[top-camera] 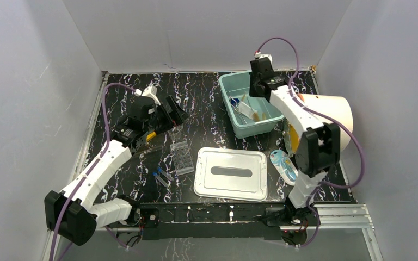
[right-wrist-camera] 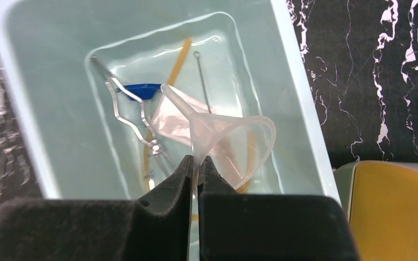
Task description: Organize the chemistry lab equipment
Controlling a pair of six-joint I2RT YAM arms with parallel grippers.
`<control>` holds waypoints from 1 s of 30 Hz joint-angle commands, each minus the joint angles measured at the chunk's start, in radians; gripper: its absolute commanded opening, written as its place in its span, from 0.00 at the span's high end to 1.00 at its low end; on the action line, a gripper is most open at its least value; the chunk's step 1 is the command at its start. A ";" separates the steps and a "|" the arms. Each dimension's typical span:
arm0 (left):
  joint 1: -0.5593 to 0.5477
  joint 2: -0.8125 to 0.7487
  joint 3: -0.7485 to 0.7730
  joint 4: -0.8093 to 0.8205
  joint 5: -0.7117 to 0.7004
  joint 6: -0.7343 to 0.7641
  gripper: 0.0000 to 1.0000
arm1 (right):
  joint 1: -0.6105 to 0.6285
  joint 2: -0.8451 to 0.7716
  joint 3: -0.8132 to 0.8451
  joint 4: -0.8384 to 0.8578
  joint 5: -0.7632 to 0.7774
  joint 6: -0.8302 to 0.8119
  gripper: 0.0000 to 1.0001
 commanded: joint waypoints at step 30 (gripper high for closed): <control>0.004 -0.029 0.054 -0.137 -0.178 0.041 0.02 | -0.027 0.409 0.196 0.051 0.178 0.229 0.85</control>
